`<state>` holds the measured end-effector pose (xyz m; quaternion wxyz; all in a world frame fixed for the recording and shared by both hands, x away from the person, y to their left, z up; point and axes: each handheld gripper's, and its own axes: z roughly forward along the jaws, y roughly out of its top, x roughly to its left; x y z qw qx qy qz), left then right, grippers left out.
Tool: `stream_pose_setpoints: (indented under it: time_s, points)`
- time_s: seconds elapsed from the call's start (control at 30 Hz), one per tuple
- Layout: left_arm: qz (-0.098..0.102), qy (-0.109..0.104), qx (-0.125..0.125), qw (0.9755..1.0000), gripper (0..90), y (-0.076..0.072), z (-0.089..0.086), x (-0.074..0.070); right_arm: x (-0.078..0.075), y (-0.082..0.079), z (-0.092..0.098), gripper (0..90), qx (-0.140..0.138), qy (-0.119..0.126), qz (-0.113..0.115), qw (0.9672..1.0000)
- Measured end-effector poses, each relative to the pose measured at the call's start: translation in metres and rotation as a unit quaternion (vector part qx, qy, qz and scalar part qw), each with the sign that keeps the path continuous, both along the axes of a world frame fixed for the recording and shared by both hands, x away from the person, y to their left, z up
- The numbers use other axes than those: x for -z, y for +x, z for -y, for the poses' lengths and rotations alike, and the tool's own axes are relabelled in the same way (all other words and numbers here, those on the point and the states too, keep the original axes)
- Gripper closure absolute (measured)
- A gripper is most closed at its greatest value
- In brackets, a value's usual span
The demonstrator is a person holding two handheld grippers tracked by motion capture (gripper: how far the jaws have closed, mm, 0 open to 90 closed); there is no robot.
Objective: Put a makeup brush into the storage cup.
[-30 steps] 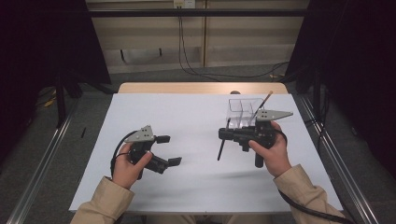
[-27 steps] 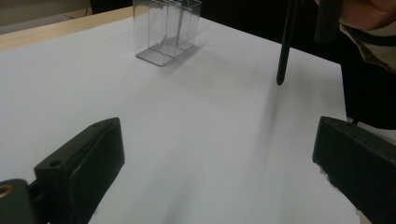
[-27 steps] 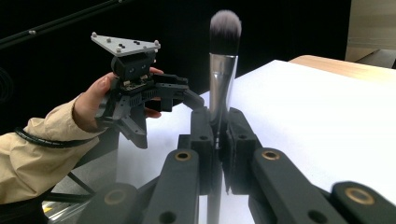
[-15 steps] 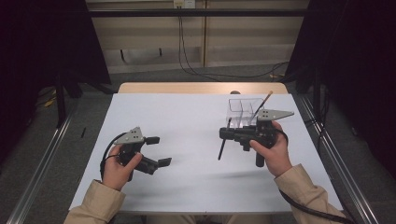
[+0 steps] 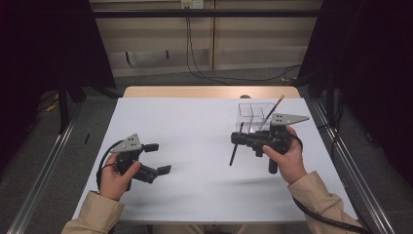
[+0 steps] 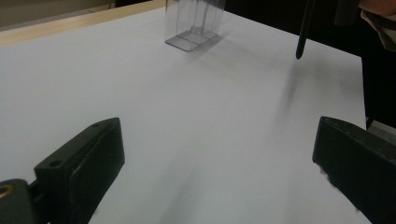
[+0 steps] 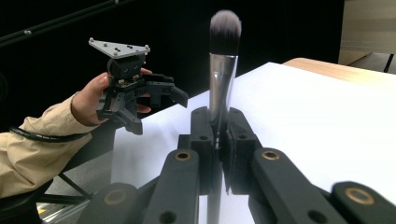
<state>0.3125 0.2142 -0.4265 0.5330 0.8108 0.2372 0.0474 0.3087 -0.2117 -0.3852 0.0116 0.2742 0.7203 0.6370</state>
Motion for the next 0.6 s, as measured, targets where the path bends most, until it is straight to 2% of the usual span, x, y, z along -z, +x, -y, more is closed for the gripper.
stream_pose_setpoints:
  time_s: [0.6]
  points:
    - [0.003,0.001,-0.018,0.9998,2.3,-0.001,-0.021,-0.001,-0.001,0.0,0.006,84.1,0.005,-0.002,0.004,1.0]
